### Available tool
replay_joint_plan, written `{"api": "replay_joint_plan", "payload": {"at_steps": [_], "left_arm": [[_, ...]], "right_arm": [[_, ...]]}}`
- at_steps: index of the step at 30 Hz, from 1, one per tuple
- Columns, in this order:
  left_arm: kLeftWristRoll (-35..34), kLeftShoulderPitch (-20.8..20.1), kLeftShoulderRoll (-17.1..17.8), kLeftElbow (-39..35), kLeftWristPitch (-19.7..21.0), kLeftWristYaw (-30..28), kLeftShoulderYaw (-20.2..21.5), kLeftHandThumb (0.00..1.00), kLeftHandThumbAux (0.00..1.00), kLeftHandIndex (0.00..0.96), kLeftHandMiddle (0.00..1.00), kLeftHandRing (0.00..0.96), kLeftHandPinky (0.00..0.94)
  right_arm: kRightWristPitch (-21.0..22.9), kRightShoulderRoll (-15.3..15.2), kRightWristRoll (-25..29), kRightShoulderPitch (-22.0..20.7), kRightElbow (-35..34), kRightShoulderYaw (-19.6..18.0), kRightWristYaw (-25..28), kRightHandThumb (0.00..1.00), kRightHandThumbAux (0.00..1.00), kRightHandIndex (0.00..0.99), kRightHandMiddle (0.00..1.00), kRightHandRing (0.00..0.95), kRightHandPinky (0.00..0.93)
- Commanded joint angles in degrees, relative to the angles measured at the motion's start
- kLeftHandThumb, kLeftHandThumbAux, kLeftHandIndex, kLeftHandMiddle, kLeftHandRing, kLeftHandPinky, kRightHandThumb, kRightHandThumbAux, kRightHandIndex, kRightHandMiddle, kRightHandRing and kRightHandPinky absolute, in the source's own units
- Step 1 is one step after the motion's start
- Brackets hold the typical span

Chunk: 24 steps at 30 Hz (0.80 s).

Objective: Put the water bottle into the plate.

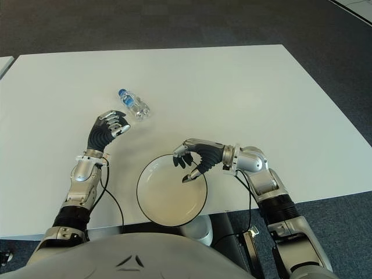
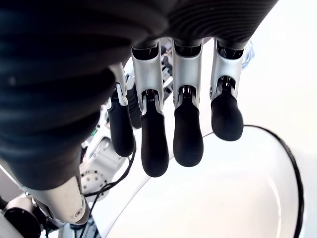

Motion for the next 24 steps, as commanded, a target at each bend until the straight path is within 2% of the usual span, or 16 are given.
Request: {"api": "replay_joint_plan", "payload": {"at_steps": [1,7,13,18,24], "left_arm": [[-0.94,0.71,-0.34,-0.43,0.01,-0.57,0.13,0.837,0.674,0.404,0.547,0.670,0.647],[-2.48,1.24,-0.64,-1.53,0.47,-1.18,0.23,0.836,0.675,0.401,0.546,0.663,0.633],[-3.19,1.52,-0.82,-2.03,0.24,-1.08,0.50,0.835,0.676,0.397,0.541,0.654,0.627],[-3.12,1.80,-0.83,-2.77,0.71,-0.71,0.60,0.835,0.676,0.396,0.546,0.659,0.640],[-2.95,1.97,-0.72,-3.37,1.18,-0.73,0.63,0.834,0.676,0.396,0.545,0.663,0.643]], "right_arm": [[3.32,2.15,-2.64,-1.62,3.53,1.54,-2.11,0.701,0.735,0.429,0.573,0.603,0.608],[4.31,6.38,-8.72,-3.95,9.68,3.39,-8.85,0.698,0.736,0.425,0.551,0.584,0.596],[5.27,9.43,-12.87,-5.24,11.62,4.12,-14.77,0.697,0.737,0.421,0.522,0.555,0.568],[4.41,10.05,-15.88,-4.83,11.00,4.15,-19.38,0.695,0.739,0.419,0.496,0.522,0.538],[5.00,10.43,-18.55,-5.16,10.43,5.08,-22.09,0.697,0.739,0.421,0.490,0.505,0.522]]}}
